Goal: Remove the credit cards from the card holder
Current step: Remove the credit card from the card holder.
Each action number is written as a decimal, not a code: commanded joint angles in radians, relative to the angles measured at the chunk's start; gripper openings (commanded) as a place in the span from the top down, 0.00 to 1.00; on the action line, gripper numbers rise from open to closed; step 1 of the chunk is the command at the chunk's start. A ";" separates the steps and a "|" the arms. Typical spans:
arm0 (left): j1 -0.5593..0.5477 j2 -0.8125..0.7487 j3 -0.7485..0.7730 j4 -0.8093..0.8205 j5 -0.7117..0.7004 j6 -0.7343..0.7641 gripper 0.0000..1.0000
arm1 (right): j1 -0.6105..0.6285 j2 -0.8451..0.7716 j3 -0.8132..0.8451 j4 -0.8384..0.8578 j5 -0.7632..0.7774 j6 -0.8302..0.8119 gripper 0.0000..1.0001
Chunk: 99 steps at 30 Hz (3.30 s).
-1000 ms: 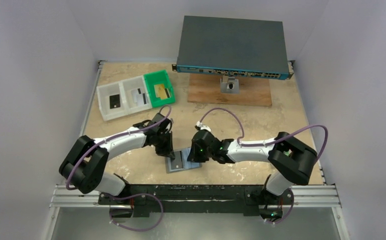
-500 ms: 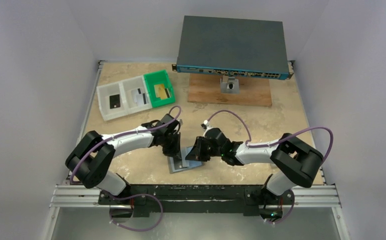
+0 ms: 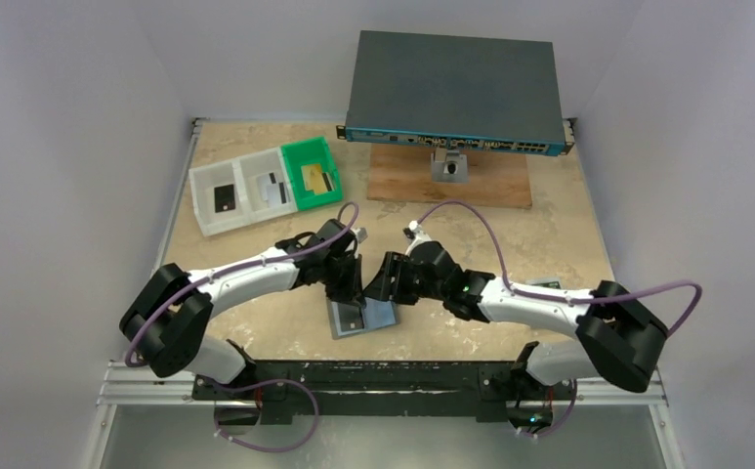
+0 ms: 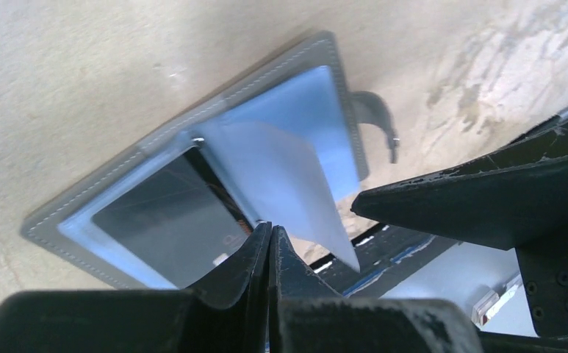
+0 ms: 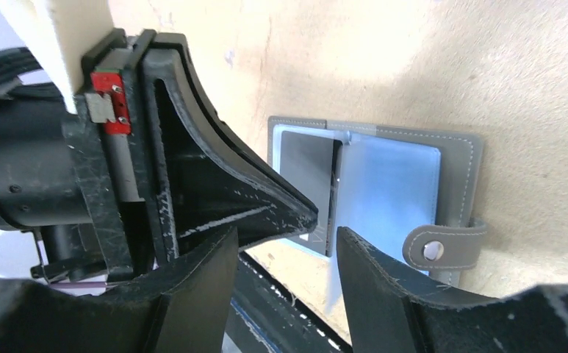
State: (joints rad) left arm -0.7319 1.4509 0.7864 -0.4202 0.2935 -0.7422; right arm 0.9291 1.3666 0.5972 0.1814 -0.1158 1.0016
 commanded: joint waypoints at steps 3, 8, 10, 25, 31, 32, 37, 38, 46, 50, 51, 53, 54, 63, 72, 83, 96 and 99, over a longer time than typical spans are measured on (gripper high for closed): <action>-0.046 0.058 0.098 0.034 0.032 -0.014 1.00 | -0.003 -0.133 0.025 -0.162 0.113 -0.041 0.48; -0.063 0.150 0.147 0.064 0.044 -0.030 1.00 | -0.003 -0.169 0.017 -0.211 0.157 -0.053 0.48; -0.064 0.169 0.162 0.062 0.040 -0.032 1.00 | -0.001 -0.159 0.017 -0.207 0.147 -0.061 0.48; -0.001 -0.138 0.031 -0.209 -0.239 -0.036 0.99 | 0.080 0.092 0.134 -0.091 0.011 -0.091 0.63; 0.055 -0.202 -0.080 -0.177 -0.208 -0.048 1.00 | 0.088 0.238 0.193 -0.037 -0.036 -0.087 0.68; 0.060 -0.202 -0.091 -0.159 -0.192 -0.046 1.00 | 0.088 0.253 0.201 -0.037 -0.035 -0.087 0.68; 0.066 -0.151 -0.111 -0.083 -0.144 -0.047 1.00 | 0.088 0.292 0.210 -0.048 -0.007 -0.090 0.69; 0.066 -0.136 -0.111 -0.070 -0.138 -0.049 1.00 | 0.087 0.297 0.209 -0.049 -0.004 -0.090 0.69; 0.066 -0.051 -0.113 -0.018 -0.126 -0.054 1.00 | 0.088 0.303 0.179 -0.029 -0.008 -0.082 0.67; 0.065 -0.024 -0.103 -0.035 -0.147 -0.053 1.00 | 0.088 0.299 0.165 -0.020 -0.009 -0.074 0.66; 0.066 -0.017 -0.100 -0.041 -0.154 -0.054 1.00 | 0.088 0.299 0.162 -0.018 -0.008 -0.072 0.66; 0.066 -0.004 -0.097 -0.048 -0.164 -0.056 1.00 | 0.087 0.296 0.155 -0.012 -0.008 -0.068 0.65; 0.065 0.001 -0.095 -0.054 -0.169 -0.057 1.00 | 0.086 0.296 0.151 -0.009 -0.008 -0.065 0.65; 0.067 0.018 -0.088 -0.079 -0.200 -0.059 1.00 | 0.068 0.240 0.094 -0.003 0.012 -0.052 0.65; 0.068 0.019 -0.081 -0.078 -0.188 -0.054 1.00 | 0.064 0.259 0.081 0.061 -0.044 -0.038 0.64; 0.012 0.066 -0.049 -0.037 -0.133 -0.089 1.00 | 0.022 0.333 -0.006 0.258 -0.163 0.036 0.66; 0.027 0.118 -0.076 -0.057 -0.206 -0.121 1.00 | -0.055 0.274 -0.130 0.402 -0.231 0.090 0.66; 0.034 0.132 -0.089 -0.051 -0.206 -0.122 1.00 | -0.071 0.268 -0.156 0.444 -0.251 0.106 0.66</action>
State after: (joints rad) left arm -0.7025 1.5063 0.7555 -0.4587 0.1921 -0.8627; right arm 0.8799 1.6573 0.4854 0.5720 -0.3294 1.0843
